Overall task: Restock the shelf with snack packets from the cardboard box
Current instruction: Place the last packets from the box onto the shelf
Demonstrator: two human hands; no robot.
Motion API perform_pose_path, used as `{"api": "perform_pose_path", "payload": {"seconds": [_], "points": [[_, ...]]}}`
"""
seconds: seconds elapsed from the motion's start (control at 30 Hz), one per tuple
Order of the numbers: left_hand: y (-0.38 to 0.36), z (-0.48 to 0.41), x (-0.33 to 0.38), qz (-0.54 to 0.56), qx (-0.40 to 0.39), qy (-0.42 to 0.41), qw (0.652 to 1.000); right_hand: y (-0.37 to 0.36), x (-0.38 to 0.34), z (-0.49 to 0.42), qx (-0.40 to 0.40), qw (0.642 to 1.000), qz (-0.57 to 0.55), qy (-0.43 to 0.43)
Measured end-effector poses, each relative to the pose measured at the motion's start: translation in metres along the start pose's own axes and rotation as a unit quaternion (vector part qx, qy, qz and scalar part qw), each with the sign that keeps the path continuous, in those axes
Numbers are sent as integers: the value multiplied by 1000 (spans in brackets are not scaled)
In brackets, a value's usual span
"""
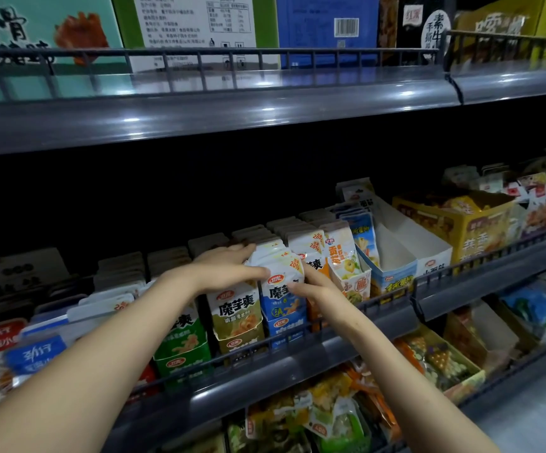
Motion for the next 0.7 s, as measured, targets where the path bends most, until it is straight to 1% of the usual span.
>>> {"api": "perform_pose_path", "payload": {"seconds": [0.07, 0.13, 0.17, 0.23, 0.33, 0.47, 0.7], "points": [[-1, -1, -1, -4, 5, -4, 1000, 11, 1, 3, 82, 996, 1, 27], [-1, -1, -1, -9, 13, -8, 1000, 24, 2, 4, 165, 984, 42, 51], [-1, -1, 0, -10, 13, -9, 1000, 29, 2, 3, 190, 978, 72, 56], [-1, -2, 1, -13, 13, -11, 1000, 38, 2, -4, 211, 972, 97, 25], [-2, -2, 1, -14, 15, -12, 1000, 43, -2, -18, 207, 972, 111, -20], [-2, -2, 1, -14, 15, -15, 1000, 32, 0, -26, 153, 981, 120, -19], [-2, -1, 0, 3, 13, -5, 1000, 37, -3, -21, 153, 984, 86, -32]]}}
Point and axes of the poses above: each hand's wrist, its own z-axis away from the middle knuckle, its own y-axis out of the back of the hand, x = y × z, the point moved 3 cm from there along -z, towards the middle knuckle, and after that the axes turned 6 degrees about -z, right-handed, at the moved point
